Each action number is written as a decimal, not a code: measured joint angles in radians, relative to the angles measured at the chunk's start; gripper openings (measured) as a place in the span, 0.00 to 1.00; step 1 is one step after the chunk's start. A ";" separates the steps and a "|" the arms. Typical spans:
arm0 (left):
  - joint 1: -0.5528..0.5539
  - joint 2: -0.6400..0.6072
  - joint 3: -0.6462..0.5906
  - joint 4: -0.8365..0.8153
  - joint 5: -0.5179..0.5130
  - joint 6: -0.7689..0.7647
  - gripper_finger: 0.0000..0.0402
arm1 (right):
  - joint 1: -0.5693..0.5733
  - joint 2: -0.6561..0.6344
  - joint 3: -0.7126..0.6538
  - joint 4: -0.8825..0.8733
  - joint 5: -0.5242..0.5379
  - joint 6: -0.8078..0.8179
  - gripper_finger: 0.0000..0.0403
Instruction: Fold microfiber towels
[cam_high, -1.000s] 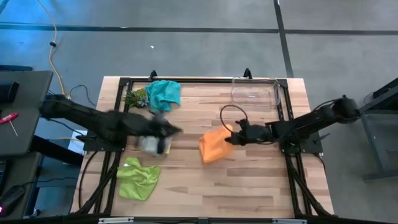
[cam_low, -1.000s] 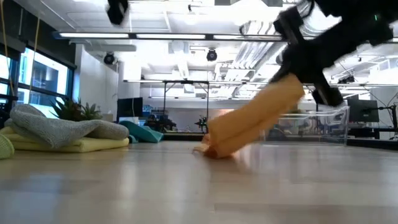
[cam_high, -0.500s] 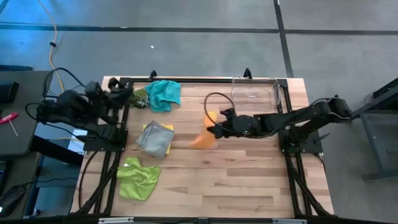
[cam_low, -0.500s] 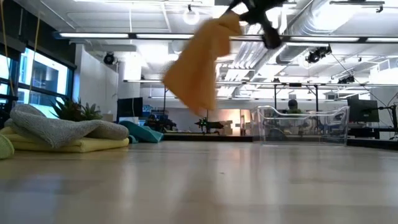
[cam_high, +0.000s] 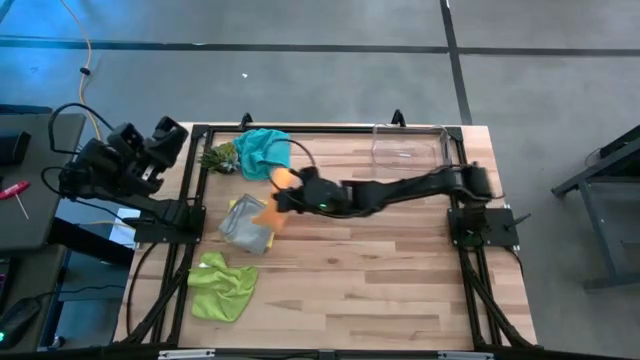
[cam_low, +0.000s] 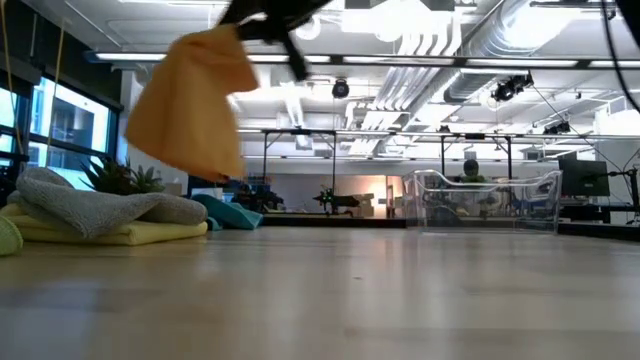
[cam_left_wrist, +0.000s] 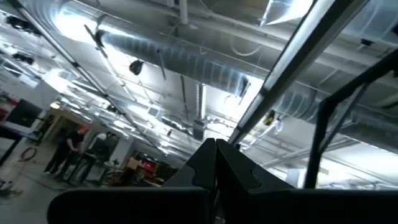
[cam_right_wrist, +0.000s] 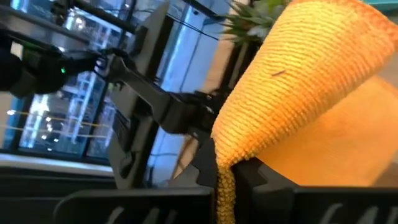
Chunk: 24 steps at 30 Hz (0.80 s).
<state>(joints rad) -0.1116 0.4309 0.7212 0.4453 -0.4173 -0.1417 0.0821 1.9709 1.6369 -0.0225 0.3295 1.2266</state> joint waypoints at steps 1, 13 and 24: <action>0.000 0.001 0.000 -0.001 0.013 -0.005 0.00 | -0.008 0.040 0.050 0.013 -0.009 -0.011 0.00; 0.000 0.002 0.000 -0.003 0.049 -0.118 0.01 | -0.038 0.555 0.718 0.087 -0.078 -0.019 0.00; 0.000 0.000 0.000 0.001 0.051 -0.118 0.01 | 0.033 0.576 0.532 0.044 -0.003 0.310 0.00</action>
<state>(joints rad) -0.1116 0.4309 0.7212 0.4461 -0.3664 -0.2596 0.1154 2.5473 2.1693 0.0216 0.3268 1.5368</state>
